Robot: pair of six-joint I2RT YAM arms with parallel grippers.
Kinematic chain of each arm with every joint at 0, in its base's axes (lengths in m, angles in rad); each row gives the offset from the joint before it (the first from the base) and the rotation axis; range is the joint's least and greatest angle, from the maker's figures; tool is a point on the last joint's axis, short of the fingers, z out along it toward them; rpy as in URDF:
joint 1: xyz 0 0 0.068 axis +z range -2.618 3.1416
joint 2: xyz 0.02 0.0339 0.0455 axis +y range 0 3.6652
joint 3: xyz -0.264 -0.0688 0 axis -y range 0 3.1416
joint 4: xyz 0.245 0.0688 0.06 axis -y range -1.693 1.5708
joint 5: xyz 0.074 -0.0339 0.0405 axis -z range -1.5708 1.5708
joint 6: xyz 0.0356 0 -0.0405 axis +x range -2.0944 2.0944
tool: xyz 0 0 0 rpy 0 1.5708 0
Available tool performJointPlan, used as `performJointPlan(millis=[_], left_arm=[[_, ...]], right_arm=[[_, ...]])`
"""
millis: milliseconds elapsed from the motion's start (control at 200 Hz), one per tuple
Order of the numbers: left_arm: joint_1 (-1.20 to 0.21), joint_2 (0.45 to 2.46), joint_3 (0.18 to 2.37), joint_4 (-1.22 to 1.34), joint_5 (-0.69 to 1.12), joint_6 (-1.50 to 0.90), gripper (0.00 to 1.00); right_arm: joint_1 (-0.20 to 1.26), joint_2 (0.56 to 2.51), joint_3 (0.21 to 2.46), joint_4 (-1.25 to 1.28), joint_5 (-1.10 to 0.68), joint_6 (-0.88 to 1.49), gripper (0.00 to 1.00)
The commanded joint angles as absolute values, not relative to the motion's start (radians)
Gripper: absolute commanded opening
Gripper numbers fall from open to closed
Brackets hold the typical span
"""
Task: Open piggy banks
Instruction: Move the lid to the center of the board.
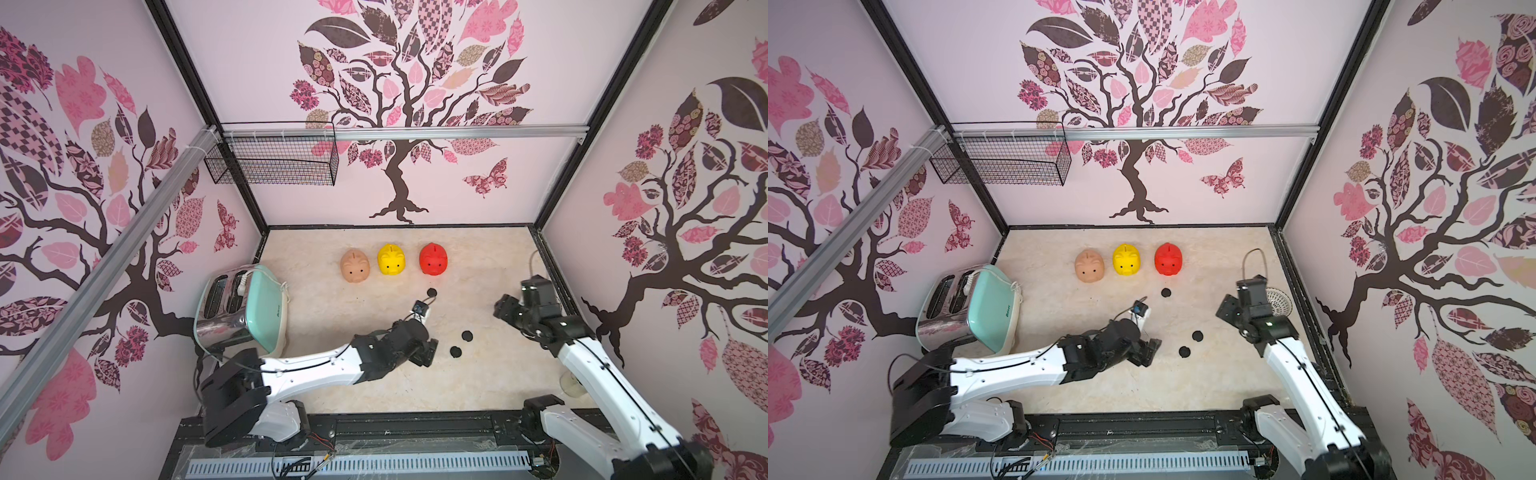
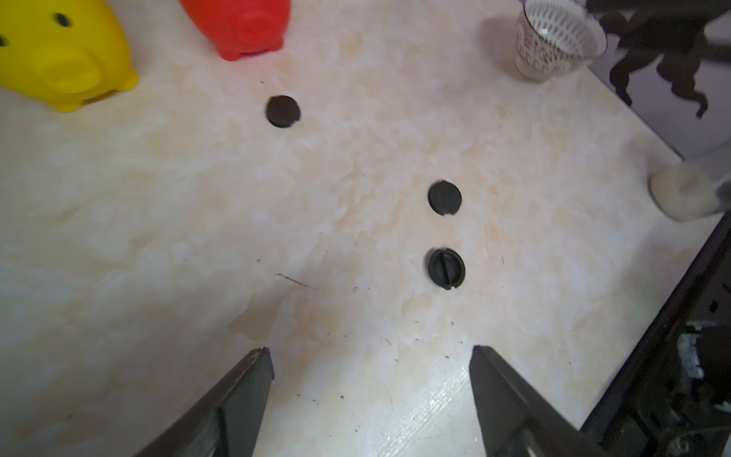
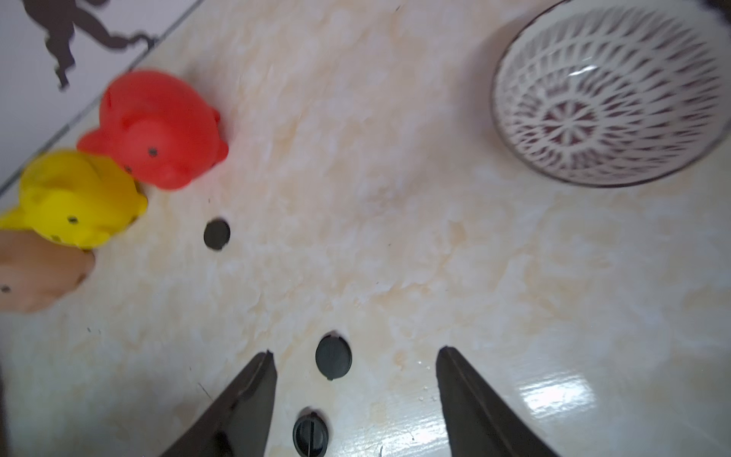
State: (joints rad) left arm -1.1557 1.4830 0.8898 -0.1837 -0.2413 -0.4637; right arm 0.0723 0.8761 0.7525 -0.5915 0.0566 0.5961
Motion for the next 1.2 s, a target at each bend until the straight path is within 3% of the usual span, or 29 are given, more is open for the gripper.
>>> performJointPlan(millis=[0, 170, 520, 1195], left_arm=[[-1.177, 1.602, 1.006, -0.278, -0.123, -0.422, 0.79], [-1.200, 1.778, 1.183, -0.392, -0.063, -0.385, 0.72], [-1.218, 2.039, 1.452, -0.553, -0.112, -0.393, 0.67], [-1.163, 2.170, 1.570, -0.595, -0.099, -0.431, 0.64]], right_arm=[[0.019, 0.816, 0.781, -0.704, -0.018, 0.548, 0.68], [0.018, 0.788, 0.737, -0.691, -0.097, 0.566, 0.66], [0.018, 0.698, 0.726, -0.704, -0.016, 0.564, 0.64], [0.018, 0.689, 0.707, -0.676, -0.074, 0.549, 0.63]])
